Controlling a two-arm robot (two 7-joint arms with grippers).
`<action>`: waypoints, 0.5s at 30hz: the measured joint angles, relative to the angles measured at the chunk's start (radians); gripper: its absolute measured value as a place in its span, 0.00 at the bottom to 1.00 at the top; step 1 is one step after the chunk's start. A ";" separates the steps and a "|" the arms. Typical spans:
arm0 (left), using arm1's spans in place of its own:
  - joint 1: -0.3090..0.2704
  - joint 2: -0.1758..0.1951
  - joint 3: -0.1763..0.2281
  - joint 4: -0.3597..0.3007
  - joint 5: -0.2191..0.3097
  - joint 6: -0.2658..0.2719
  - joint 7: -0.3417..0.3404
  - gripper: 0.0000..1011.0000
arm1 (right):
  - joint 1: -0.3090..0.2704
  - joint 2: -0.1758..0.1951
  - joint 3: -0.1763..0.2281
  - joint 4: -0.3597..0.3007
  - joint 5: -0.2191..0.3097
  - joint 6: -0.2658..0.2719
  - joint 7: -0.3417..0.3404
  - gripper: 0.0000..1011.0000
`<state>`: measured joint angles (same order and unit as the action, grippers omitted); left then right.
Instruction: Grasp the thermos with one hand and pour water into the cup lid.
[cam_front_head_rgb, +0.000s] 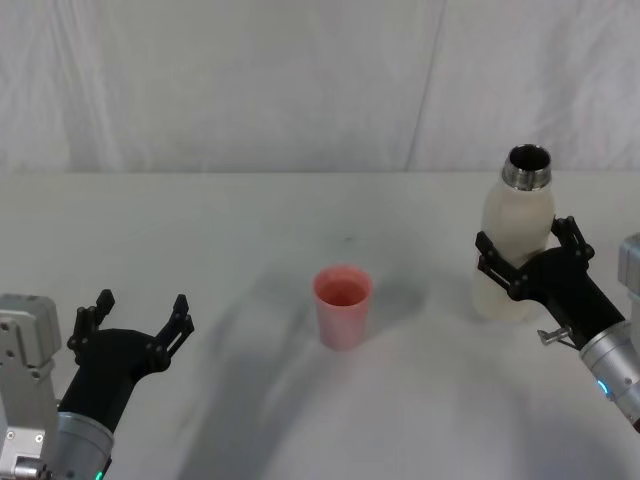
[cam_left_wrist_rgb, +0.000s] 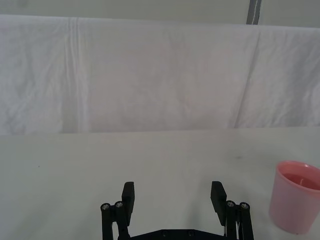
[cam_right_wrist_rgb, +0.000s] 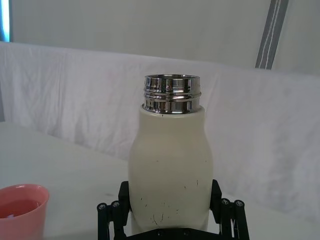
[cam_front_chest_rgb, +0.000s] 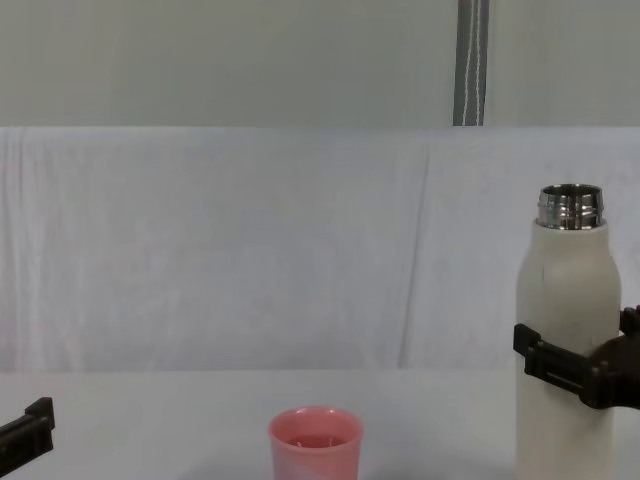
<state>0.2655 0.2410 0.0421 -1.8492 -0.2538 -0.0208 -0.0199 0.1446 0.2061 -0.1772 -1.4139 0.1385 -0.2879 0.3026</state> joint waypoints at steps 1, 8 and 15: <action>0.000 0.000 0.000 0.000 0.000 0.000 0.000 0.99 | 0.000 -0.001 0.000 0.002 0.004 0.001 0.001 0.94; 0.000 0.000 0.000 0.000 0.000 0.000 0.000 0.99 | 0.002 -0.003 0.000 0.012 0.031 0.012 0.009 0.94; 0.000 0.000 0.000 0.000 0.000 0.000 0.000 0.99 | 0.006 -0.003 -0.002 0.020 0.042 0.023 0.008 0.94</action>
<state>0.2655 0.2409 0.0421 -1.8492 -0.2538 -0.0208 -0.0199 0.1509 0.2033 -0.1791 -1.3939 0.1800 -0.2644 0.3106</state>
